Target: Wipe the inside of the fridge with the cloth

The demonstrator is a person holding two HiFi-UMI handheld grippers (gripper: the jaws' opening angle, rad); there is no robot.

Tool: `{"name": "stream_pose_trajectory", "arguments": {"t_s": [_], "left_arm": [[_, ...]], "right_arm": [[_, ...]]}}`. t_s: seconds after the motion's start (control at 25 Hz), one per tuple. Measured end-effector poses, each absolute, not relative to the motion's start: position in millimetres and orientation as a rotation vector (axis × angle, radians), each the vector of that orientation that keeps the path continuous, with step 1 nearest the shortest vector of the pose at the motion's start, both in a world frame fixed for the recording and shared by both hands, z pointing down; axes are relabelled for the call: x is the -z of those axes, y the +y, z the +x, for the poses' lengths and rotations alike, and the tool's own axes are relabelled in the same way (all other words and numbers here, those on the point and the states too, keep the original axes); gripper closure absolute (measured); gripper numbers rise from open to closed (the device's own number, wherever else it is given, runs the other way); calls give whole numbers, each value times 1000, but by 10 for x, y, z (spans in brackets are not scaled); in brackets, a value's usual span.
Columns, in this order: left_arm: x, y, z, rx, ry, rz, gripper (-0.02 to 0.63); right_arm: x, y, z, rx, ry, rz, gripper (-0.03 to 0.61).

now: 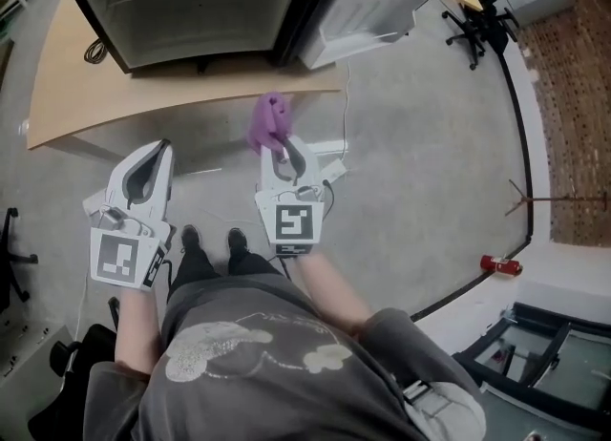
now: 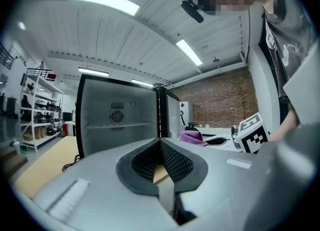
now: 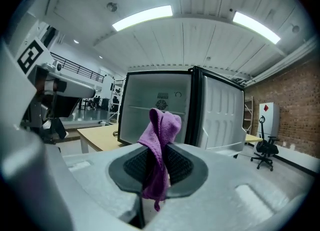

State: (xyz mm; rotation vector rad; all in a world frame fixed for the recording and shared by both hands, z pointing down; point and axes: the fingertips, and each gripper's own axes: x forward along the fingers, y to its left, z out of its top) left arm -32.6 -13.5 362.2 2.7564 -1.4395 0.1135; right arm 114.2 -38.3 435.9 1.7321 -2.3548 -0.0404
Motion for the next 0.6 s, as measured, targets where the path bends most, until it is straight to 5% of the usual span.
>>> {"name": "stream_pose_trajectory", "arguments": {"t_s": [0.6], "left_arm": [[-3835,942,-808,-76,-1354,2752,597]], "right_arm": [[-4355,774,471,187,-2381,1663,538]]}}
